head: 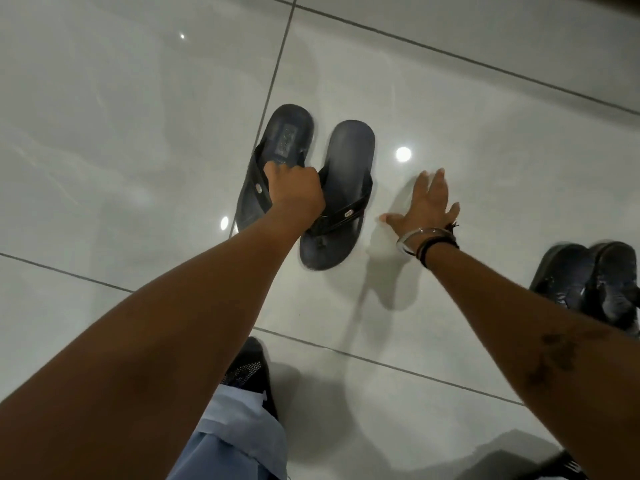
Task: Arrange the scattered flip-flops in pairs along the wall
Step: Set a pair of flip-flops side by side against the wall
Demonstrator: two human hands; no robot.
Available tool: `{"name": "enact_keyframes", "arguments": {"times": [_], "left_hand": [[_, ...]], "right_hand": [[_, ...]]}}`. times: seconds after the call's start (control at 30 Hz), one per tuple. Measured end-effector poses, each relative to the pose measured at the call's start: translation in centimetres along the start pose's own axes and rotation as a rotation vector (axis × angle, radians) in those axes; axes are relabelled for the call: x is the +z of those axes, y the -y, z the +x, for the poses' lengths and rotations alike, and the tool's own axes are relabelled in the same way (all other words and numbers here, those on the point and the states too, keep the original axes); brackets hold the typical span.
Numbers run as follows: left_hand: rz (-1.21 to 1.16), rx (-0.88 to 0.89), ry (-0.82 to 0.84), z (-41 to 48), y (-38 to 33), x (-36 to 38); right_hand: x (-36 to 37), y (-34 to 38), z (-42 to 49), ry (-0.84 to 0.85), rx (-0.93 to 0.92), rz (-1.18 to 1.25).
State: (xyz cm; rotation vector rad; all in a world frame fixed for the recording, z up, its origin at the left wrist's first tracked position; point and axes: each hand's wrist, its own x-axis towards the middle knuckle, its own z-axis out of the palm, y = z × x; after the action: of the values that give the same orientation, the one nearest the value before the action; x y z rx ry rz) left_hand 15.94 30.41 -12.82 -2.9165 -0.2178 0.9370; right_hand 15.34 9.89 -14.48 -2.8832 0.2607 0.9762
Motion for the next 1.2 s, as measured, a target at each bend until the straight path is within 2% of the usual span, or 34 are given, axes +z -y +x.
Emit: {"name": "enact_keyframes", "arguments": {"times": [0.1,0.3,0.5,0.67,0.87,1.2], "left_hand": [[-0.059,-0.047,0.011,0.6,-0.7,-0.4],[-0.226,-0.169,-0.171,3.5,3.5,-4.5],[-0.200,-0.304,-0.175,9.1,8.4,-8.8],[-0.166,-0.289,-0.195,12.2,9.4,-9.8],[-0.182,-0.258,-0.174,14.4,7.5,-10.7],[-0.190,-0.325,-0.185,13.6,6.2,-10.2]], "right_hand": [[-1.1,-1.0,2.4,0.157,0.001,-0.109],[-1.2,0.3,3.3,0.151,0.075,-0.141],[-0.9,0.1,4.0,0.088,0.075,-0.175],[-0.4,0.6,4.3,0.067,0.096,-0.187],[0.0,-0.1,4.8,0.074,0.073,-0.149],[0.0,-0.7,4.8,0.066,0.045,-0.134]]}}
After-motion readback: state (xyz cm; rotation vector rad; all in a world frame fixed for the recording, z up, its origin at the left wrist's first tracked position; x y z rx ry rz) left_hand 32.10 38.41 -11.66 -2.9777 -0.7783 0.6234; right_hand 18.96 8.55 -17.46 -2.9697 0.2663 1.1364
